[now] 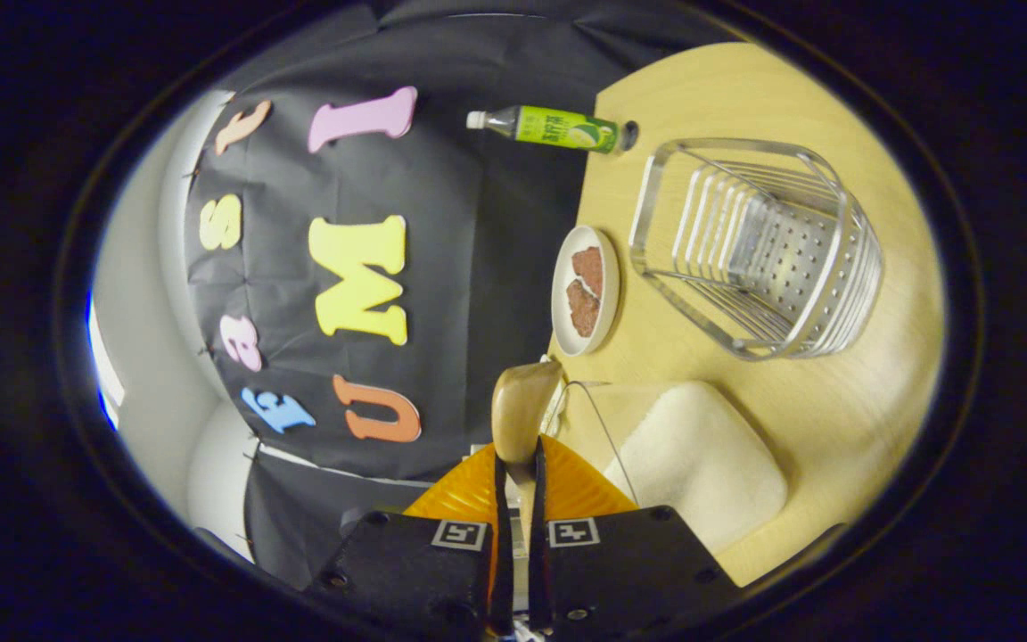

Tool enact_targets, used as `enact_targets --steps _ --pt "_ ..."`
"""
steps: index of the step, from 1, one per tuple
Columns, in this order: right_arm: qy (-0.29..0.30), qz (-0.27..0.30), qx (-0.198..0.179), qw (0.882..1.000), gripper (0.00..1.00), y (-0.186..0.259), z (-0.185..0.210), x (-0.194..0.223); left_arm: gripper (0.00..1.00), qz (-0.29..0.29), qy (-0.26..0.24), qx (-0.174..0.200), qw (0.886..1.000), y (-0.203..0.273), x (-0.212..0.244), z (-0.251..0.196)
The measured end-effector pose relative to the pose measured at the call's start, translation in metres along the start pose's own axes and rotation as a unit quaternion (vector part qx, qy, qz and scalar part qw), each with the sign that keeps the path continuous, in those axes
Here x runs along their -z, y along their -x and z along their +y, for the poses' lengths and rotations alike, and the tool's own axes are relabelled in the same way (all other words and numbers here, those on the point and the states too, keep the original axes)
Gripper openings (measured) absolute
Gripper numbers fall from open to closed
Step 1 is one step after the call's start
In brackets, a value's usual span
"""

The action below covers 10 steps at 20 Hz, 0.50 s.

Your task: Close the left gripper, press the button to open the rice cooker; take a wooden spoon from the chopstick holder with the right hand, scoop a spoonful of rice and pour it into the rice cooker, then put the wooden spoon back into the chopstick holder.

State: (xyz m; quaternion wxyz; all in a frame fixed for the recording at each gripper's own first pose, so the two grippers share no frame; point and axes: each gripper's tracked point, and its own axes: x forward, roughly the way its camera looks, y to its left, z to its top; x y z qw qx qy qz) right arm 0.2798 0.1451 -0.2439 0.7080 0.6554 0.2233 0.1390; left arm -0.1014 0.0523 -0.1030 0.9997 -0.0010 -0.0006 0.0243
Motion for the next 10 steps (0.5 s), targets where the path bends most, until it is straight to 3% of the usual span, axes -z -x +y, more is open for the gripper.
enact_targets --steps 6,10 --pt "-0.087 -0.001 -0.014 0.996 0.12 -0.006 0.008 0.012 0.93 0.000 -0.001 -0.004 1.000 0.001 0.001 0.006" --pt "-0.082 0.012 -0.026 0.996 0.12 -0.016 0.035 0.044 0.93 0.008 -0.013 -0.010 1.000 0.003 0.005 0.011"
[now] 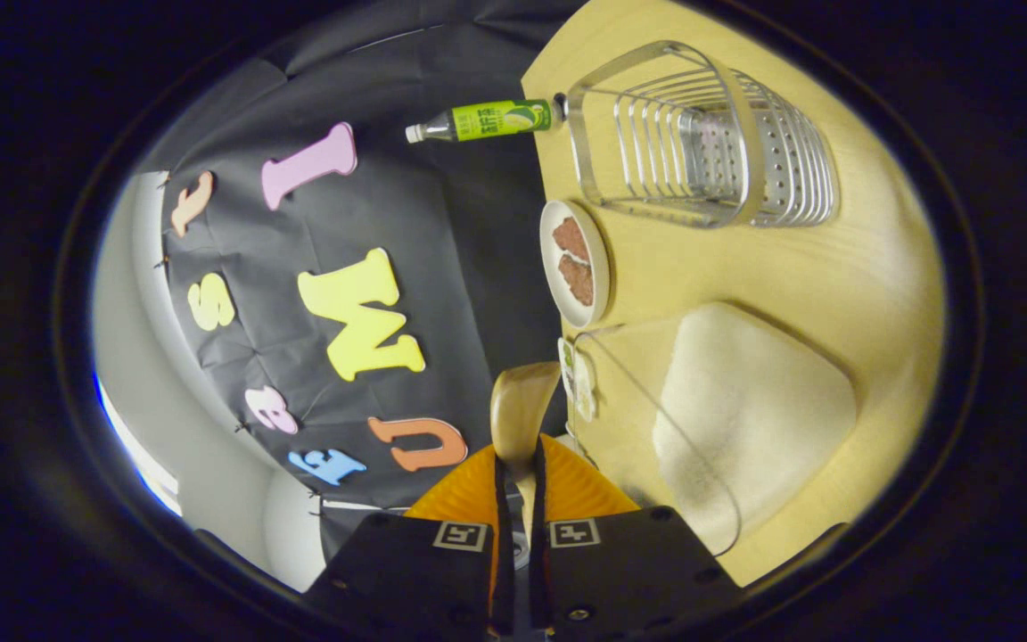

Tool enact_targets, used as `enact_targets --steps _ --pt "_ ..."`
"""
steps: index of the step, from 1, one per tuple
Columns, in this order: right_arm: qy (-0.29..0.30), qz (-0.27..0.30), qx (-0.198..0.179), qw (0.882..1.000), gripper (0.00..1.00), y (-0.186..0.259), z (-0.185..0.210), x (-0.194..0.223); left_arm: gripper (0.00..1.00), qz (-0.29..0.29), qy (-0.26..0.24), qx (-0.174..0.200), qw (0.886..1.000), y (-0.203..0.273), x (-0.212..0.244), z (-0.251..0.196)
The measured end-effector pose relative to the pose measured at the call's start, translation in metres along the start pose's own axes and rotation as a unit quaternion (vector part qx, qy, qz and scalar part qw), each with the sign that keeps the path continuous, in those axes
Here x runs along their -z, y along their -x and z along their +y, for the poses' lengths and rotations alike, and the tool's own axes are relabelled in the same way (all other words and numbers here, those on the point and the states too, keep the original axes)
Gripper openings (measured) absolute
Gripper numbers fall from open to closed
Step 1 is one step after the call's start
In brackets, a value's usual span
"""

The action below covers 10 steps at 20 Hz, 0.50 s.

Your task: Close the left gripper, press the button to open the rice cooker; take a wooden spoon from the chopstick holder with the right hand, scoop a spoonful of rice and pour it into the rice cooker, then put the wooden spoon back into the chopstick holder.

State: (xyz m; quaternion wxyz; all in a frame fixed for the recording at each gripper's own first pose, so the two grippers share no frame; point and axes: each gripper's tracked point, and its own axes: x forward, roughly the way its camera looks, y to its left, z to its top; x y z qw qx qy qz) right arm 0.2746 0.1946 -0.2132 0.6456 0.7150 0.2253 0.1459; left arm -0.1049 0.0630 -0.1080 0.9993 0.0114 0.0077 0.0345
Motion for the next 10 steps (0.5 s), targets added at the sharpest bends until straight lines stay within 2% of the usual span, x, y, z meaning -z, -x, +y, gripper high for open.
enact_targets --steps 5,10 --pt "0.028 0.027 -0.009 0.999 0.11 -0.018 0.040 0.059 0.93 -0.009 -0.005 -0.008 1.000 0.009 -0.008 0.011" --pt "0.099 0.033 0.002 0.995 0.12 -0.042 0.070 0.119 0.93 -0.010 0.001 -0.009 1.000 0.016 -0.012 0.021"
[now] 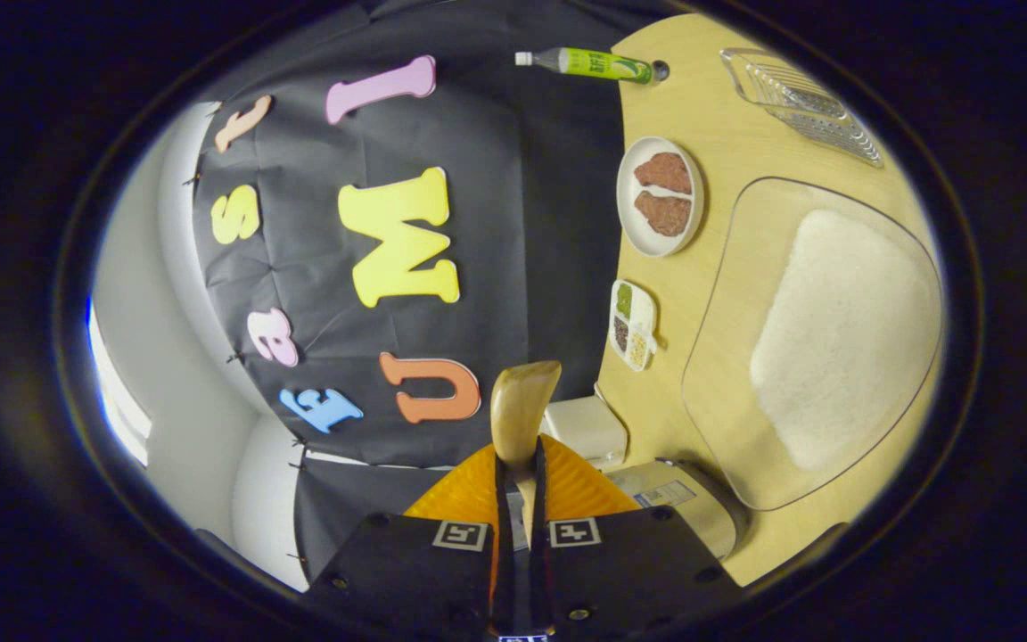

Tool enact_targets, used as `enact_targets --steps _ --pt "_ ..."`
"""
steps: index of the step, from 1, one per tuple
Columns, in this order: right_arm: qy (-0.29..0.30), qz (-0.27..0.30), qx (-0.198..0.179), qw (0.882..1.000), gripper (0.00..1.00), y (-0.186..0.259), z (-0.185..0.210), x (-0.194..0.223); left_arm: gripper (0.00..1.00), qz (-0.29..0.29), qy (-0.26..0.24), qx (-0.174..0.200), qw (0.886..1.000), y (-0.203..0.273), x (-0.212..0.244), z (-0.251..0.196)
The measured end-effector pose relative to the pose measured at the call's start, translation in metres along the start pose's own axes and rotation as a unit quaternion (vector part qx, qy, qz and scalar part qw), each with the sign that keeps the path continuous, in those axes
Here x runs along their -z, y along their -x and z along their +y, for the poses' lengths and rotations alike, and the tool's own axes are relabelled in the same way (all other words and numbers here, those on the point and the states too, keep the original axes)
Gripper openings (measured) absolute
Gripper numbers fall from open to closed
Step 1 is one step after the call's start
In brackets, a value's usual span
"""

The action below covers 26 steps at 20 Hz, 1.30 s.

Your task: Close the left gripper, press the button to open the rice cooker; take a wooden spoon from the chopstick holder with the right hand, scoop a spoonful of rice and pour it into the rice cooker, then put the wooden spoon back into the chopstick holder.

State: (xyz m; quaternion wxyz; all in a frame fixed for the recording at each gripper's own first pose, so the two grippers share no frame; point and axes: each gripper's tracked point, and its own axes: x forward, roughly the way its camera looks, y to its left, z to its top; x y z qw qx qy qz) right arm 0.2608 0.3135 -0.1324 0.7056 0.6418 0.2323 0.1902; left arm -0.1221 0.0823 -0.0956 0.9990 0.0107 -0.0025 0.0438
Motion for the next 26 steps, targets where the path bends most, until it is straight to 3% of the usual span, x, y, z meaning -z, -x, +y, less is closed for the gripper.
enact_targets --steps 4,9,12,16,20,26 --pt "0.102 0.020 0.024 0.994 0.12 -0.023 0.024 0.047 0.93 0.003 0.003 0.000 1.000 0.003 0.005 0.004" --pt "0.238 0.013 0.034 0.971 0.09 -0.030 0.051 0.079 0.93 0.016 0.004 -0.004 1.000 0.002 0.020 0.013" --pt "0.315 -0.003 0.020 0.949 0.12 -0.027 0.065 0.094 0.93 0.018 0.016 -0.009 1.000 0.005 0.023 0.019" --pt "0.372 -0.007 0.015 0.928 0.12 -0.031 0.069 0.116 0.93 0.018 0.031 -0.010 0.999 0.006 0.023 0.024" --pt "0.446 -0.017 0.008 0.895 0.12 -0.029 0.077 0.132 0.95 0.021 0.045 -0.015 0.999 0.006 0.026 0.029" --pt "0.505 -0.021 0.007 0.863 0.12 -0.030 0.077 0.142 0.95 0.023 0.048 -0.010 0.999 0.003 0.028 0.028"
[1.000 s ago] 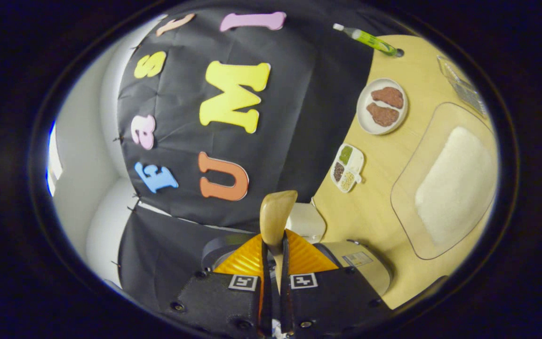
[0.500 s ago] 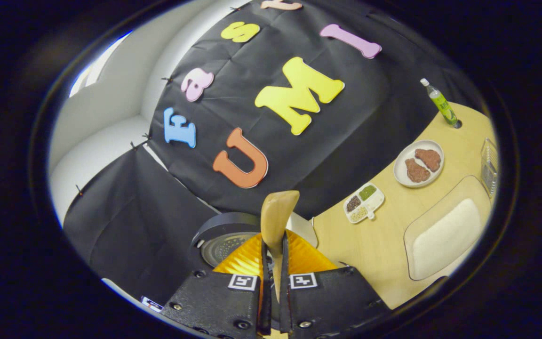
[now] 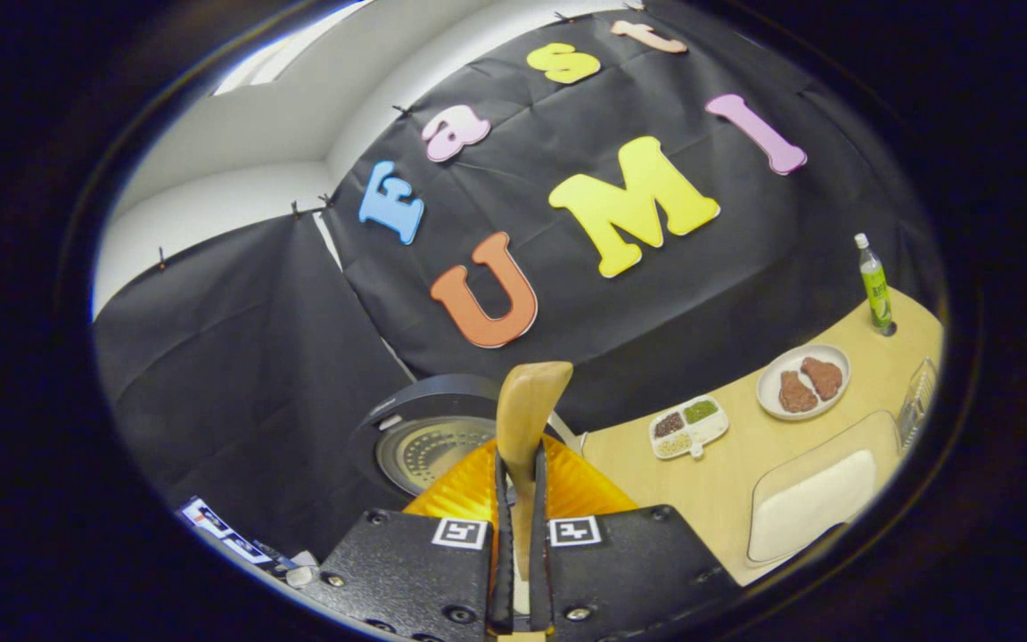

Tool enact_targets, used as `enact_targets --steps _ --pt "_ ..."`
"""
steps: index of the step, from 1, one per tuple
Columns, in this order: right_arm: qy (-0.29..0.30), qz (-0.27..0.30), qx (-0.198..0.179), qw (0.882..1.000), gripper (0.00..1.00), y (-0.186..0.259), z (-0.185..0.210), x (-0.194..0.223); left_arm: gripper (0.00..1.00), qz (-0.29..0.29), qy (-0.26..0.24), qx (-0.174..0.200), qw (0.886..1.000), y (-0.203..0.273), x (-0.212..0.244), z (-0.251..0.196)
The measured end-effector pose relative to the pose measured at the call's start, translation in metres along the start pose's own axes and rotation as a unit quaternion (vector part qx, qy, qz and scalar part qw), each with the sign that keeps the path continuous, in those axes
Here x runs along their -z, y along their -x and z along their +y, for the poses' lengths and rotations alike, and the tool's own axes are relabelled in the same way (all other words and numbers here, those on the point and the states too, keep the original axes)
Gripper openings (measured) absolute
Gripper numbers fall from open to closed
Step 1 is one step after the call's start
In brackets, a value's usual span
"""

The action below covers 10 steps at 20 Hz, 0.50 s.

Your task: Close the left gripper, press the button to open the rice cooker; take a wooden spoon from the chopstick holder with the right hand, scoop a spoonful of rice and pour it into the rice cooker, then put the wooden spoon back into the chopstick holder.

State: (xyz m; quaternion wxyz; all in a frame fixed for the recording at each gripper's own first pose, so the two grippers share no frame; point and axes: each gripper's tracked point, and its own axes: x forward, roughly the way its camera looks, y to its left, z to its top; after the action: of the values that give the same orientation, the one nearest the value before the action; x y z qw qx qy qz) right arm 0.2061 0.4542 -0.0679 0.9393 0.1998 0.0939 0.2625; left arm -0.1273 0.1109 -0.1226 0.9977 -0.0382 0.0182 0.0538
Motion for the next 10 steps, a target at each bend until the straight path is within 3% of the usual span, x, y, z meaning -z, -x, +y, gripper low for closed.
enact_targets --steps 5,10 --pt "0.035 -0.002 -0.015 0.999 0.12 0.009 0.019 0.003 0.95 0.002 -0.012 0.001 1.000 0.000 0.002 0.000" --pt "0.118 -0.024 -0.015 0.993 0.12 0.018 0.038 0.001 0.95 -0.006 -0.006 -0.018 1.000 0.001 -0.006 0.011"
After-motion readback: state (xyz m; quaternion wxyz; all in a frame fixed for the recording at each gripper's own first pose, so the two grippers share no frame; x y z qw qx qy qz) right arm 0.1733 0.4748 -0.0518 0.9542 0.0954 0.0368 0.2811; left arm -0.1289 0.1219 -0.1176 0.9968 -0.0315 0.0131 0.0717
